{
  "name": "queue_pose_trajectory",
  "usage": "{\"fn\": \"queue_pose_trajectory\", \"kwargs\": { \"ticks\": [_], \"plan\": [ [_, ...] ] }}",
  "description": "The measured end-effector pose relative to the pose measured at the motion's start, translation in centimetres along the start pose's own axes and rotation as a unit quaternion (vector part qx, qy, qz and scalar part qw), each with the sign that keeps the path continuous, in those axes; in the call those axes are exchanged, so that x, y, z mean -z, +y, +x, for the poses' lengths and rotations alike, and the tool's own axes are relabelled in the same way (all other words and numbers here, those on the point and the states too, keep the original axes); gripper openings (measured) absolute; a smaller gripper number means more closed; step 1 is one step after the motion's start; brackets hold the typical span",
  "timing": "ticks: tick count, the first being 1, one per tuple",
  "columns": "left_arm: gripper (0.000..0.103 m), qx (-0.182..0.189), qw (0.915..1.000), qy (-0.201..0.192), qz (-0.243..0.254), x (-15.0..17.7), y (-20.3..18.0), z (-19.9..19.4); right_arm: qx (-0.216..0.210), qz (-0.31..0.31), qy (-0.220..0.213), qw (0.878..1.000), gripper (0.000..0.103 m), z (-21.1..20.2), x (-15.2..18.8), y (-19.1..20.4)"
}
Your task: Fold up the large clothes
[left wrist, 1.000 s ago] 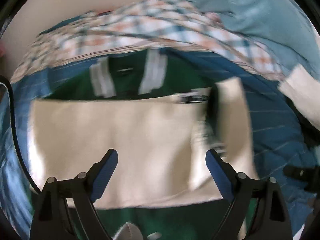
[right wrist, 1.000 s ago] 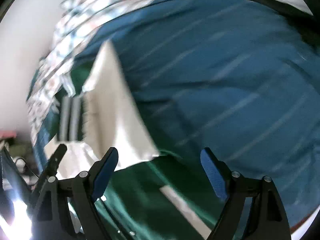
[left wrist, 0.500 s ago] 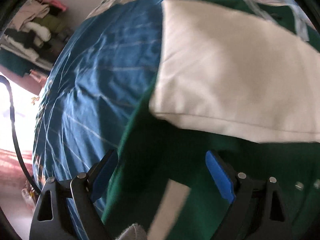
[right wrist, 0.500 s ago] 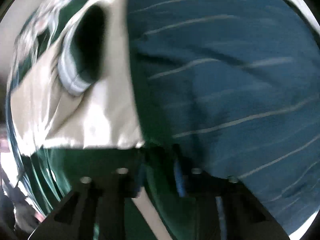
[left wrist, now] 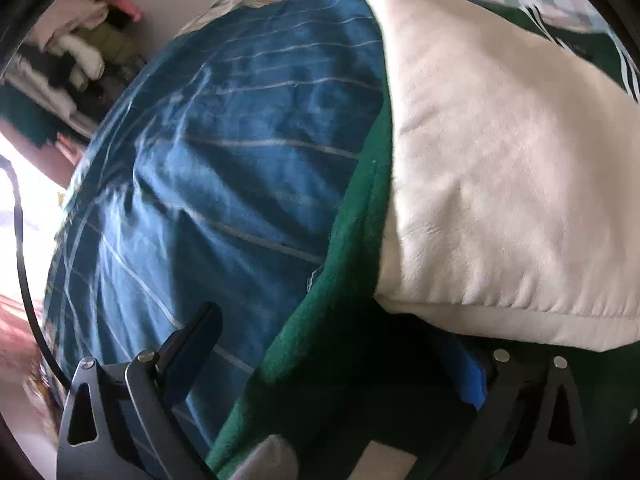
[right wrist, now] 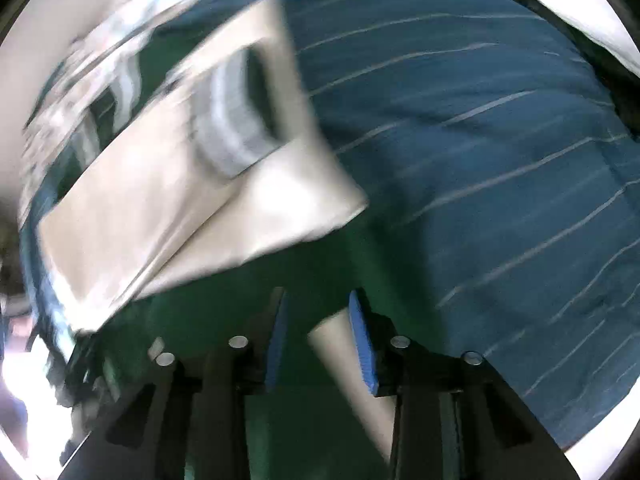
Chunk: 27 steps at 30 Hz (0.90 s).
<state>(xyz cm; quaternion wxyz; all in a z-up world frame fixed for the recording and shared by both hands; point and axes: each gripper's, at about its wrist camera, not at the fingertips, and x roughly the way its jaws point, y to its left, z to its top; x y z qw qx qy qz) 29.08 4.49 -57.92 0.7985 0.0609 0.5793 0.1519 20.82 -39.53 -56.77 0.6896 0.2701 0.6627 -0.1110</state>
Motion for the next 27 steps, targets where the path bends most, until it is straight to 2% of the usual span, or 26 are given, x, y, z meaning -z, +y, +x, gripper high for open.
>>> {"fn": "queue_pose_trajectory", "kwargs": {
  "ticks": [3,4,6,8,9,10,11,13,15,18,22,24,25,26,27],
  "plan": [
    [0.103,0.016,0.9989,0.043,-0.007,-0.2,0.7,-0.2,-0.060,-0.012,0.068,0.996,0.051,2.4,4.1,4.7],
    [0.103,0.013,0.9986,0.051,-0.006,-0.1,0.7,-0.6,-0.081,-0.008,0.103,0.991,0.052,4.4,5.9,6.4],
    [0.103,-0.015,0.9985,0.052,0.004,0.9,0.6,-2.4,-0.096,0.005,0.143,0.985,0.056,7.6,8.9,8.1],
    [0.103,-0.022,0.9985,0.042,0.026,2.7,0.3,-4.5,-0.076,0.000,0.167,0.983,0.059,10.3,11.8,9.9],
    [0.103,-0.028,0.9982,0.039,0.037,3.7,0.2,-5.3,-0.053,-0.007,0.158,0.986,0.058,11.0,12.6,10.7],
    [0.103,-0.030,0.9977,0.036,0.050,4.8,0.0,-6.1,-0.029,-0.013,0.128,0.991,0.045,11.0,13.3,11.3],
    [0.103,-0.030,0.9967,0.038,0.066,6.2,-0.3,-6.8,0.000,-0.007,0.110,0.994,0.037,10.9,13.9,11.6],
    [0.103,-0.030,0.9947,0.048,0.085,8.3,-0.5,-7.3,0.007,0.002,0.095,0.995,0.013,10.2,14.7,12.1],
    [0.103,-0.022,0.9923,0.070,0.099,10.1,-0.7,-6.9,-0.016,0.019,0.096,0.995,0.011,9.2,15.3,12.7],
    [0.103,-0.009,0.9908,0.098,0.094,11.8,-0.6,-6.1,-0.067,0.013,0.098,0.993,0.011,7.7,16.3,14.5],
    [0.103,-0.012,0.9908,0.091,0.099,11.8,-0.7,-6.2,-0.097,-0.017,0.124,0.987,0.012,8.0,16.6,16.1],
    [0.103,-0.007,0.9912,0.088,0.099,11.6,-1.0,-6.8,-0.127,-0.024,0.162,0.978,0.015,9.5,15.6,15.8],
    [0.103,-0.006,0.9913,0.087,0.099,11.5,-1.1,-7.1,-0.145,-0.015,0.180,0.973,0.019,9.8,14.5,14.4],
    [0.103,-0.005,0.9917,0.083,0.098,11.2,-1.3,-7.8,-0.181,0.003,0.204,0.962,0.021,9.9,14.2,13.3],
    [0.103,0.002,0.9923,0.078,0.096,11.0,-1.6,-8.6,-0.210,0.016,0.213,0.954,0.031,9.3,12.9,11.1]
  ]
}}
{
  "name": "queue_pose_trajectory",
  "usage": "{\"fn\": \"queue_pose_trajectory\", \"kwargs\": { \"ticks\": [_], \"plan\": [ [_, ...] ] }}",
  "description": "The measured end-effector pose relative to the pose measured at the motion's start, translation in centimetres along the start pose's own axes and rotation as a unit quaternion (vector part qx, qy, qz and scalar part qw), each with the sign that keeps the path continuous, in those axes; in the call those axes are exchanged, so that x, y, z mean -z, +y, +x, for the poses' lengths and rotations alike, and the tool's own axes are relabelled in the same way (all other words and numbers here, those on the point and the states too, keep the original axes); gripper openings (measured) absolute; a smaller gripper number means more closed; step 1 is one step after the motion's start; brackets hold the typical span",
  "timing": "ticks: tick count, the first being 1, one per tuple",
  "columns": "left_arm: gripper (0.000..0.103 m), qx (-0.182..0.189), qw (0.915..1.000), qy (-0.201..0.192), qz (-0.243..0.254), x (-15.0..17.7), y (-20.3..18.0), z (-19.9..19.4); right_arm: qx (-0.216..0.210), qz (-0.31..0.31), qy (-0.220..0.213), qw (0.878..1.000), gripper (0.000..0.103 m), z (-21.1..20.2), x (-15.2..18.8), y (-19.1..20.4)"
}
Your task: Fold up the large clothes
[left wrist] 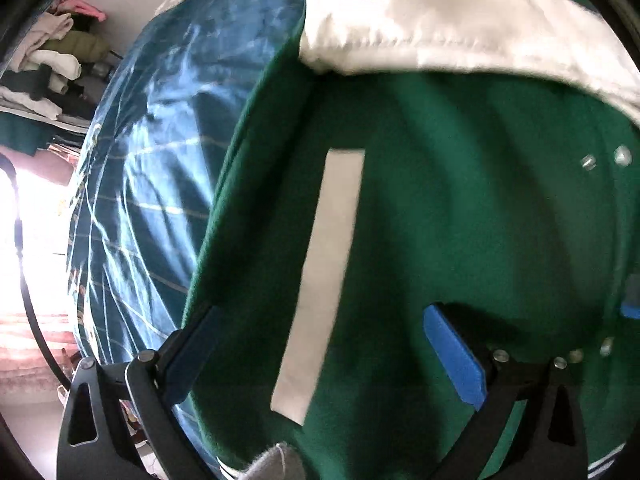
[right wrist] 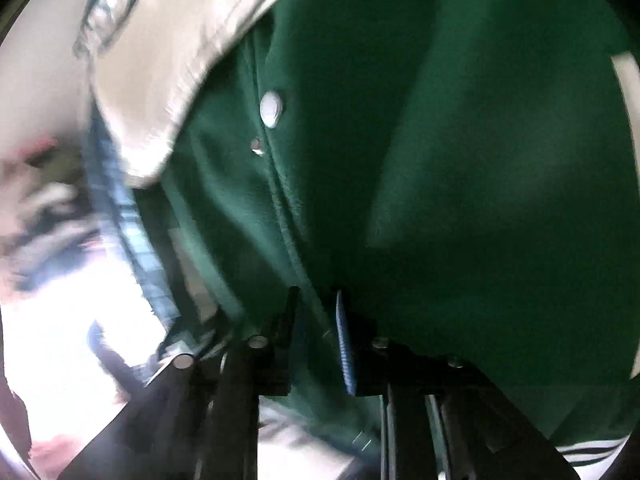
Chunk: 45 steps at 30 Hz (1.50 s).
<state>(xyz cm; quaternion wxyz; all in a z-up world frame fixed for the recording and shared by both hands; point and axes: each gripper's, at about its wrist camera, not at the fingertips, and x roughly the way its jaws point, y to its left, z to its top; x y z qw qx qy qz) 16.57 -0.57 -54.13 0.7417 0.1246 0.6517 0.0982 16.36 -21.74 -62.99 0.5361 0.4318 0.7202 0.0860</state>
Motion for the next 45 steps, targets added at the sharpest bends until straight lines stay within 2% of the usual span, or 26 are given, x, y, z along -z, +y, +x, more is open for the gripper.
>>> {"fn": "queue_pose_trajectory", "kwargs": {
  "ticks": [1,3,7,9,11,13,15,16,18,21,24,28,30,32,34,36,37,39,42,45],
  "plan": [
    [0.103,0.009,0.9999,-0.008,-0.001,-0.2,-0.4,-0.8,-0.015,0.003,-0.013,1.000,0.046,-2.6,-0.4,-1.0],
    [0.103,0.029,0.9993,-0.023,-0.001,-0.7,-1.7,-2.7,0.006,0.002,-0.073,0.997,0.057,-8.4,-1.0,-3.1],
    [0.103,0.084,0.9958,-0.035,0.004,-1.8,-7.2,-5.1,0.089,0.036,-0.167,0.981,0.058,-17.5,-2.7,-8.2],
    [0.103,0.090,0.9949,-0.044,0.014,-2.9,-10.7,-5.2,0.119,0.049,-0.192,0.973,0.058,-20.7,-5.0,-11.2],
    [0.103,0.065,0.9965,-0.046,0.026,-4.1,-13.7,-4.3,0.140,0.038,-0.201,0.969,0.058,-22.1,-7.7,-12.8],
    [0.103,0.033,0.9979,-0.041,0.038,-5.2,-15.8,-2.7,0.167,0.010,-0.185,0.968,0.058,-22.5,-10.5,-13.4],
    [0.103,0.022,0.9982,-0.031,0.047,-5.8,-16.6,-1.1,0.187,-0.026,-0.172,0.967,0.056,-22.1,-12.2,-14.3],
    [0.103,0.024,0.9982,-0.031,0.046,-5.9,-16.7,-0.7,0.206,-0.050,-0.161,0.964,0.048,-21.4,-13.1,-13.7],
    [0.103,0.028,0.9974,-0.044,0.049,-5.7,-16.6,-0.6,0.222,-0.063,-0.180,0.956,0.042,-21.9,-13.7,-13.6],
    [0.103,0.034,0.9964,-0.057,0.053,-5.3,-16.5,-0.6,0.209,-0.017,-0.233,0.949,0.040,-24.2,-13.6,-15.7],
    [0.103,0.039,0.9973,-0.045,0.043,-5.7,-16.4,-0.4,0.138,0.054,-0.220,0.964,0.040,-24.7,-14.0,-19.1],
    [0.103,0.047,0.9978,-0.030,0.035,-6.1,-15.7,-0.6,0.102,0.062,-0.213,0.970,0.040,-26.5,-12.9,-18.6],
    [0.103,0.049,0.9982,-0.024,0.025,-6.2,-15.0,-0.8,0.126,0.017,-0.208,0.970,0.040,-27.2,-12.0,-18.1],
    [0.103,0.043,0.9986,-0.030,0.010,-6.1,-13.5,-1.5,0.176,0.024,-0.168,0.970,0.029,-24.8,-12.1,-19.0],
    [0.103,0.036,0.9986,-0.038,-0.006,-5.7,-11.8,-2.5,0.174,0.033,-0.173,0.969,0.029,-25.3,-11.8,-19.8],
    [0.103,0.017,0.9984,-0.045,-0.029,-4.7,-8.8,-3.8,0.215,0.039,-0.177,0.960,0.030,-26.2,-11.1,-18.2],
    [0.103,0.009,0.9983,-0.044,-0.037,-4.2,-7.4,-4.3,0.224,0.048,-0.181,0.957,0.033,-27.0,-9.7,-17.1],
    [0.103,-0.020,0.9978,-0.033,-0.055,-2.2,-3.8,-5.0,0.187,0.038,-0.173,0.966,0.034,-26.7,-7.4,-14.7],
    [0.103,-0.060,0.9965,-0.002,-0.059,1.2,0.2,-4.8,0.139,0.014,-0.115,0.984,0.048,-24.1,-2.0,-11.5],
    [0.103,-0.081,0.9954,0.027,-0.044,4.8,2.3,-3.3,0.099,0.003,-0.042,0.994,0.051,-18.7,3.5,-9.2]
  ]
}}
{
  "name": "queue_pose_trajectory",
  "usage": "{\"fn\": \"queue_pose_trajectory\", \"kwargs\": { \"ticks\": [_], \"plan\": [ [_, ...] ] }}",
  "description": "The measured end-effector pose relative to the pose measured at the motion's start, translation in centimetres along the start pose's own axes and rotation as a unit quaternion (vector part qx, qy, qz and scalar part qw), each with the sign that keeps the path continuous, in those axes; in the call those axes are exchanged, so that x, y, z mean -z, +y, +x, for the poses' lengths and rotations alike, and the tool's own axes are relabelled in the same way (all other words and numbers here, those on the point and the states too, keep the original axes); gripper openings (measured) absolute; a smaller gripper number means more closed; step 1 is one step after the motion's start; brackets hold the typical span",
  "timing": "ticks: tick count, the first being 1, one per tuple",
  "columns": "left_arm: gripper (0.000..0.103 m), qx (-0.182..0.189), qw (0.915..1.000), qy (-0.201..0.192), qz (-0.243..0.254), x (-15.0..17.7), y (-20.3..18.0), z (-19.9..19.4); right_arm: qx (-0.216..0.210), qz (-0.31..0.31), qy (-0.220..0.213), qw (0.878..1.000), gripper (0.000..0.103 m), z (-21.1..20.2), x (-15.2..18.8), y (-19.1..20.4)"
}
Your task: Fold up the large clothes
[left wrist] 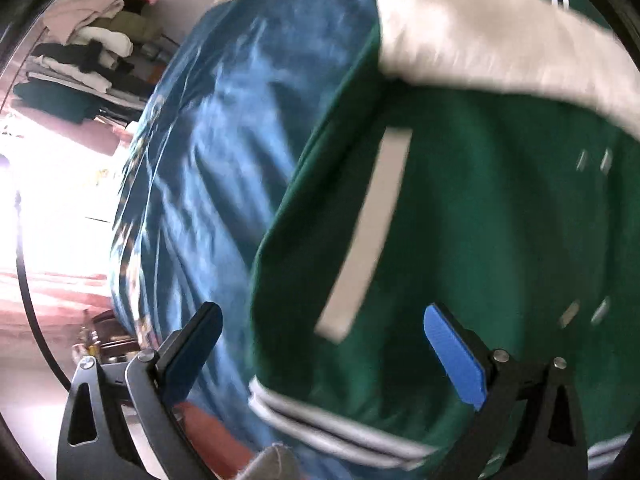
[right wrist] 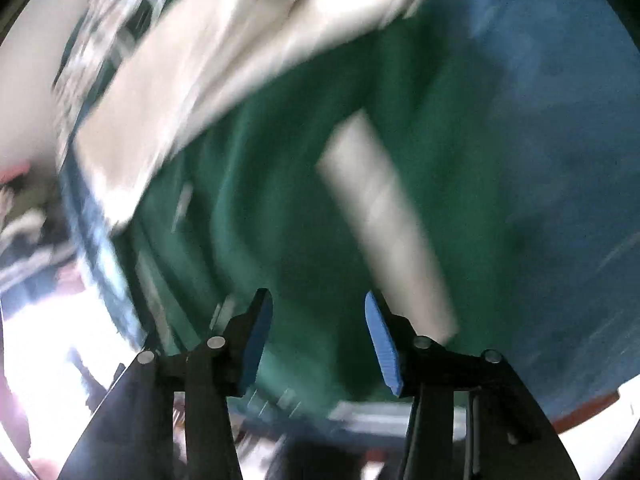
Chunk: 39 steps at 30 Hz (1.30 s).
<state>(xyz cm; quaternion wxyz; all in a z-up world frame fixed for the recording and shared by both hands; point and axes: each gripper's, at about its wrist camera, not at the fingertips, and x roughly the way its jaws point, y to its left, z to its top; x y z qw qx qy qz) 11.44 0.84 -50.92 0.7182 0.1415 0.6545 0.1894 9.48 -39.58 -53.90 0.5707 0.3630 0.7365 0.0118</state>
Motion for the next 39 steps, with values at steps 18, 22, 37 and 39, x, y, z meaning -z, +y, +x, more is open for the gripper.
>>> {"fn": "queue_pose_trajectory", "kwargs": {
  "ticks": [18,22,37,39],
  "plan": [
    [0.103,0.066,0.9957,-0.010,0.065,6.1,-0.3,5.0,0.060,-0.031,0.032,0.997,0.007,13.0,10.5,9.9],
    [0.103,0.091,0.9945,0.000,0.052,5.4,1.0,4.5,0.073,-0.030,0.095,0.992,0.009,14.7,9.2,8.6],
    [0.103,-0.053,0.9893,-0.132,0.031,-16.0,0.1,7.1,0.047,-0.042,-0.075,0.995,0.064,6.3,-2.1,14.3],
    [0.103,-0.040,0.9924,-0.117,0.001,-17.3,2.1,9.0,0.045,-0.042,-0.082,0.995,0.064,6.9,-2.5,15.1]
  ]
}}
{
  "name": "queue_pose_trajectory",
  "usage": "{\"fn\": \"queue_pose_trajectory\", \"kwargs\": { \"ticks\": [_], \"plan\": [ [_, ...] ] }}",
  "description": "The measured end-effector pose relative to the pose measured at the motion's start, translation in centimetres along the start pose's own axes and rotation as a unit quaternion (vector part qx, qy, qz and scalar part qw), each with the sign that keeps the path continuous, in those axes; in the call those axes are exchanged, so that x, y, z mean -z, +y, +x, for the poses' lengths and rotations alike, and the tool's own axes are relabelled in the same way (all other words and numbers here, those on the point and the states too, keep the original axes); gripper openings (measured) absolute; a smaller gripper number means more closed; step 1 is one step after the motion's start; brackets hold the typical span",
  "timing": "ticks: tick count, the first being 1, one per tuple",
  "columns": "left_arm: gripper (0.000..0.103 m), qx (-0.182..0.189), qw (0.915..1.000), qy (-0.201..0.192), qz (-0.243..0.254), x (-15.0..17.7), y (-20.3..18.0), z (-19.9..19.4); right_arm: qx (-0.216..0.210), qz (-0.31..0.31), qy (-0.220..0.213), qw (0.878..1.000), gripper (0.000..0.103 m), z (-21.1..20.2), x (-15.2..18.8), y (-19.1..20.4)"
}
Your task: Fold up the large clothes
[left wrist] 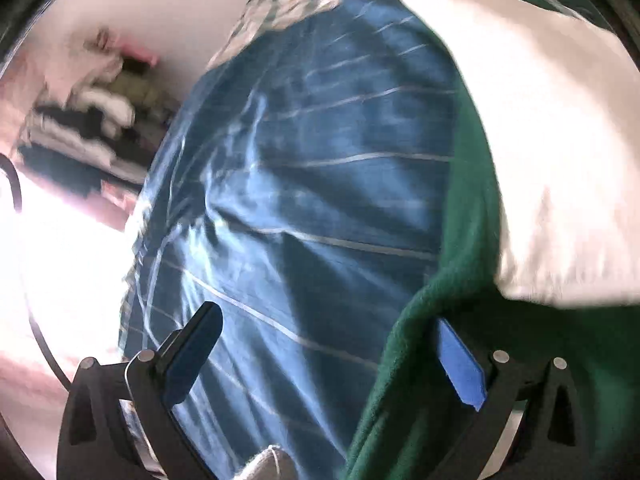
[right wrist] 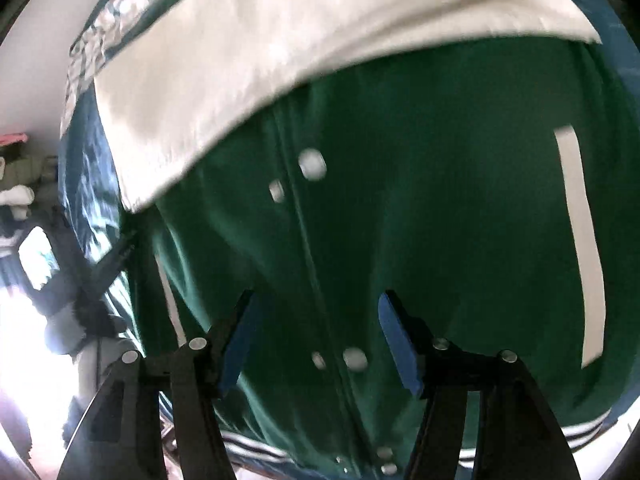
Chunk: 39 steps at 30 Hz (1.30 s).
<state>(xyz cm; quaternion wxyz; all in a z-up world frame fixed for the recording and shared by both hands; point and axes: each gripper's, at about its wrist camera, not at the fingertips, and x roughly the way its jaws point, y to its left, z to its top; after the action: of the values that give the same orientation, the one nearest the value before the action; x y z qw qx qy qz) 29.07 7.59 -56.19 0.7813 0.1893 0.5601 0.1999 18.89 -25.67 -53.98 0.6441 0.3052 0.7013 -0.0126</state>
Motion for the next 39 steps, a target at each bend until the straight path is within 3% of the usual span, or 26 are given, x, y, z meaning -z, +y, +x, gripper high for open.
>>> {"fn": "queue_pose_trajectory", "kwargs": {
  "ticks": [4,7,11,13,14,16,17,18,20,21,27,33,36,39],
  "plan": [
    [0.103,0.020,0.9975,0.023,-0.064,0.9,3.1,2.0,-0.007,-0.006,-0.014,1.000,0.064,-1.1,-1.2,-1.5],
    [0.103,0.037,0.9933,0.037,-0.103,1.4,4.8,1.3,-0.013,0.007,-0.004,1.000,0.064,1.0,-1.4,-1.4],
    [0.103,0.031,0.9923,0.011,-0.119,1.4,5.7,-1.1,-0.043,0.028,0.004,0.999,0.064,2.8,-1.3,-1.9],
    [0.103,0.043,0.9944,0.005,-0.097,1.0,4.6,-1.6,-0.051,0.034,-0.003,0.998,0.064,3.8,-1.6,-1.0],
    [0.103,0.040,0.9975,0.010,-0.058,0.6,3.0,-1.1,-0.051,0.037,-0.005,0.998,0.064,4.3,-1.8,-0.6],
    [0.103,0.004,0.9998,0.011,-0.017,0.1,1.0,0.1,-0.045,0.042,-0.008,0.998,0.064,4.5,-2.8,-0.9],
    [0.103,-0.017,0.9996,0.017,-0.017,-0.3,0.8,1.4,-0.040,0.046,-0.010,0.998,0.064,4.8,-3.2,-0.8],
    [0.103,-0.010,0.9990,0.027,-0.035,-0.5,1.4,2.3,-0.036,0.050,-0.011,0.998,0.064,4.7,-3.7,-1.2],
    [0.103,0.036,0.9935,0.058,-0.091,-0.9,3.4,4.0,-0.037,0.054,-0.017,0.998,0.064,4.1,-4.5,-1.8],
    [0.103,0.042,0.9921,0.064,-0.100,-0.9,3.8,4.3,-0.034,0.052,-0.021,0.998,0.064,3.7,-4.8,-2.0],
    [0.103,-0.010,0.9976,0.038,-0.057,0.6,3.0,0.6,-0.026,0.061,-0.014,0.998,0.064,2.2,-4.6,-3.8],
    [0.103,0.025,0.9993,0.011,0.024,7.3,2.5,-8.2,-0.043,0.053,0.065,0.996,0.064,2.7,1.9,-4.6],
    [0.103,0.042,0.9954,0.042,0.075,12.7,-0.2,-10.0,-0.054,0.048,0.124,0.990,0.064,5.6,6.7,-3.8],
    [0.103,0.047,0.9892,0.076,0.116,17.3,-3.4,-9.1,-0.019,0.038,0.155,0.987,0.064,9.1,9.8,-3.1]
  ]
}}
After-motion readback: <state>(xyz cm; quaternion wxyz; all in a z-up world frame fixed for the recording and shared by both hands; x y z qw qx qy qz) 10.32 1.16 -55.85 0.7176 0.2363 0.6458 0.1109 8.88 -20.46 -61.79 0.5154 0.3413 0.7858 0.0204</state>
